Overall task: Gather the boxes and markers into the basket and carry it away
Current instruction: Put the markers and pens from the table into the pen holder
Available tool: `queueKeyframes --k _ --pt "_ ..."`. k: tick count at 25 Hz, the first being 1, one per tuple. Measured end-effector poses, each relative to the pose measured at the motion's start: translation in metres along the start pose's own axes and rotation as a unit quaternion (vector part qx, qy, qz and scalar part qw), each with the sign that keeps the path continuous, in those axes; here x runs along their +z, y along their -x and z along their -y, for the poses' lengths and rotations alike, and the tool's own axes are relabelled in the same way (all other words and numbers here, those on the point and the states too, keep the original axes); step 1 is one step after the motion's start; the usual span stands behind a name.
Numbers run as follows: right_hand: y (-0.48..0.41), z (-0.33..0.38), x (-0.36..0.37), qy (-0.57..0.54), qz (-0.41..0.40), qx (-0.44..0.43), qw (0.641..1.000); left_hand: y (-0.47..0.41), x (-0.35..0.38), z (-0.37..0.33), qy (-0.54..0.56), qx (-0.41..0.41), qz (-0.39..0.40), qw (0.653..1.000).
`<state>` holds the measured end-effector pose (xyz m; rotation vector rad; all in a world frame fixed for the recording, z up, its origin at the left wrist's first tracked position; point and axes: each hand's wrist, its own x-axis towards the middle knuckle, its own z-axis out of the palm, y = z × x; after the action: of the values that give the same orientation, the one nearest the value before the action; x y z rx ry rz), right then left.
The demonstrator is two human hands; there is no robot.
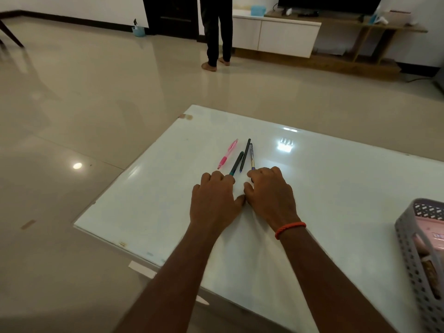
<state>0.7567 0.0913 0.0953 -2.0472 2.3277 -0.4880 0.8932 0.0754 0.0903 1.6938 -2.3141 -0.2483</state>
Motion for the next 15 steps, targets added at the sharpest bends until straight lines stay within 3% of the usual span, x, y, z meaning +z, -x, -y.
queueKeyframes --k 5,11,15 --pt "0.008 -0.012 -0.028 0.024 0.023 0.025 0.999 0.002 -0.016 0.008 0.074 -0.023 -0.015 0.997" --pt "0.059 -0.031 -0.077 -0.033 0.133 0.079 0.987 0.014 -0.063 0.000 0.034 -0.062 0.059 0.996" --pt "0.087 -0.048 -0.145 -0.046 0.049 0.099 0.993 0.026 -0.102 -0.034 0.067 -0.009 -0.034 0.997"
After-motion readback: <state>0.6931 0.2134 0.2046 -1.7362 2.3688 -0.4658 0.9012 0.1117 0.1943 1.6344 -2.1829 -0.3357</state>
